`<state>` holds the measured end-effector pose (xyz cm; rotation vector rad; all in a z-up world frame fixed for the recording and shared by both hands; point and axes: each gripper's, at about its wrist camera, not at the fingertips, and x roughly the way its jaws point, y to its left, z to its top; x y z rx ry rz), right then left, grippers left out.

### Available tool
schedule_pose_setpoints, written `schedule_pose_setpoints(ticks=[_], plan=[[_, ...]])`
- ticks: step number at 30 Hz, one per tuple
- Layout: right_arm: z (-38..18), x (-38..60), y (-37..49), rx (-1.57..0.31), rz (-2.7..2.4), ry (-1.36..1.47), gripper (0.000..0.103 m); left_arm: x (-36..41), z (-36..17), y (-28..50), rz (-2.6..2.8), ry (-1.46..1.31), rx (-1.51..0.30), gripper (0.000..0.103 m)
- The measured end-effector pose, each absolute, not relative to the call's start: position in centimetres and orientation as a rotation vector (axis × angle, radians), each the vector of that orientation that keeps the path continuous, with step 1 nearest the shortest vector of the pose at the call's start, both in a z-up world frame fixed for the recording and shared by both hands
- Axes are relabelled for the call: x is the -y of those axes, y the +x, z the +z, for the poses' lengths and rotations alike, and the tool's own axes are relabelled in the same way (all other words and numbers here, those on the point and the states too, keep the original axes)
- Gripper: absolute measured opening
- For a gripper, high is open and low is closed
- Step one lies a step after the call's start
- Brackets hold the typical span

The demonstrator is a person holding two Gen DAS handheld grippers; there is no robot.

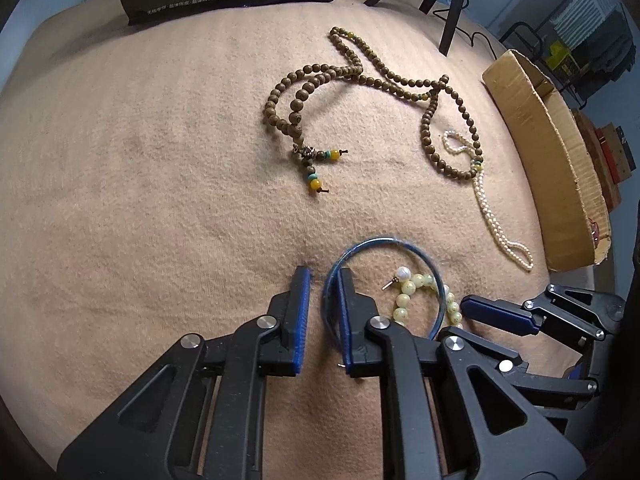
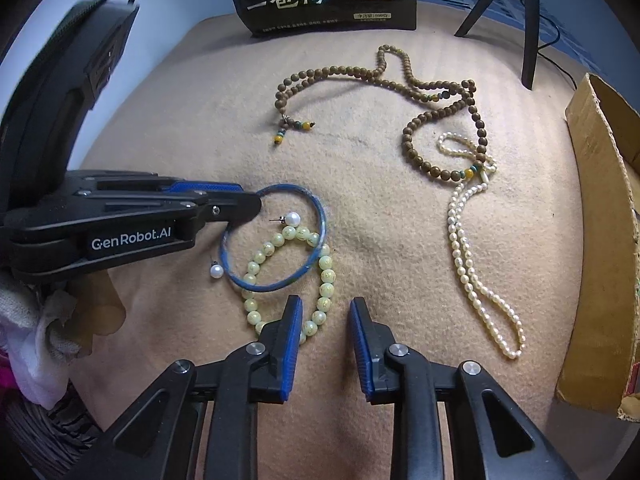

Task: Organize jewelry
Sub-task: 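Grasp the blue bangle with the left tool while the right tool grasps the jade bead bracelet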

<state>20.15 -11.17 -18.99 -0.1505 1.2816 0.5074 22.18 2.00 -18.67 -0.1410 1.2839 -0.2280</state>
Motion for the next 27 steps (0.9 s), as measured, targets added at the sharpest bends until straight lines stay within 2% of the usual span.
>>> schedule_pose_setpoints(ticks=[3,7,13,27], plan=[[-19.2,10.3,20.0,-1.263,0.495,-0.206,0.020,-2.0,-18.7,22.4,-0.226,-0.135,-1.276,0.006],[-19.4,9.9,20.1,-1.245,0.481,-0.230,0.005,-2.2,-18.7,22.3,-0.228,-0.134,-1.269,0.005],[-18.8,10.8,20.1,-1.242,0.480,-0.192,0.005,-3.4,-17.9,22.1,-0.230,-0.196,-1.268,0.002],[-15.2,13.2,19.6,-1.168,0.472,-0.126,0.005,-3.5,-15.1,21.3,-0.258,-0.265,-1.206,0.001]])
